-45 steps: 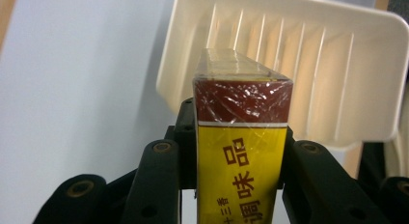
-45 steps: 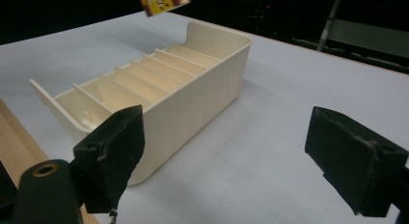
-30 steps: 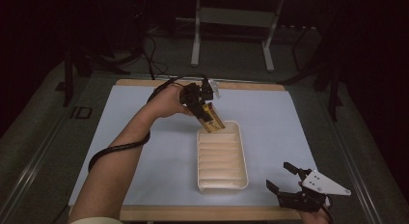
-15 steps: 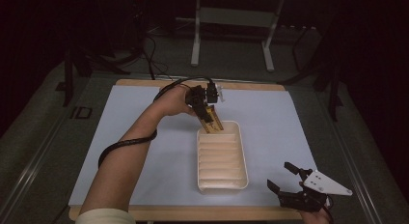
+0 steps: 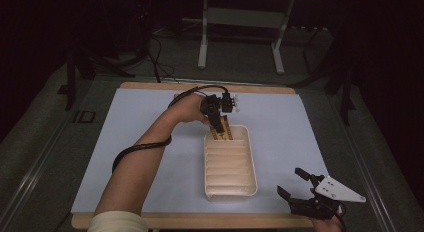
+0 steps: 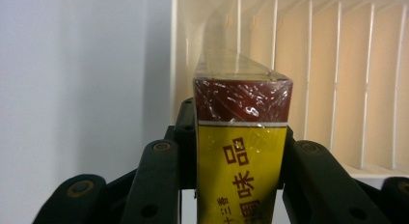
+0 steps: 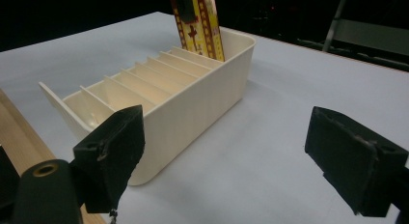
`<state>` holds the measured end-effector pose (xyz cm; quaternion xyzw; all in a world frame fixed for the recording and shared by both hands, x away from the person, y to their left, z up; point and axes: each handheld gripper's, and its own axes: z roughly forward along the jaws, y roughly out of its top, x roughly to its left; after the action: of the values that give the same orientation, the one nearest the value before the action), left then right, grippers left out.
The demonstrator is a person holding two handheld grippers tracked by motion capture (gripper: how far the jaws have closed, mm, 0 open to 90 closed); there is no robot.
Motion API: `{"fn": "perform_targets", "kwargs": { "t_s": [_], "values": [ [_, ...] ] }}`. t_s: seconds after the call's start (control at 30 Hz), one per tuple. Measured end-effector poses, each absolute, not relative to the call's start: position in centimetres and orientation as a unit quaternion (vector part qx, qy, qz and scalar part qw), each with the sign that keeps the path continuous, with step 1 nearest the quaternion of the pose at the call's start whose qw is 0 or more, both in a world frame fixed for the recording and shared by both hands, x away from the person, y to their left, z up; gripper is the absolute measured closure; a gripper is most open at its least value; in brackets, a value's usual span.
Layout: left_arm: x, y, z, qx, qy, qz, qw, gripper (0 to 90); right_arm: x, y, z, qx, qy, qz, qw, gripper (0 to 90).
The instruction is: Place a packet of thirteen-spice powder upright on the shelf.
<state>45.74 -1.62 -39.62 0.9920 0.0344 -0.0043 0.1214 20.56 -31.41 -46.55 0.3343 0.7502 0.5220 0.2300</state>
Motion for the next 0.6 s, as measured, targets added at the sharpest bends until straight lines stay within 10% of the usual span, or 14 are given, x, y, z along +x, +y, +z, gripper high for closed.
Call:
{"fn": "perform_targets", "kwargs": {
  "t_s": [0.6],
  "values": [
    [46.0, -3.4, -40.7, 0.992, 0.042, -0.006, 0.116, 64.2, 20.6, -31.5, -46.6, 0.334, 0.751, 0.522, 0.228, 14.0]
  ]
}}
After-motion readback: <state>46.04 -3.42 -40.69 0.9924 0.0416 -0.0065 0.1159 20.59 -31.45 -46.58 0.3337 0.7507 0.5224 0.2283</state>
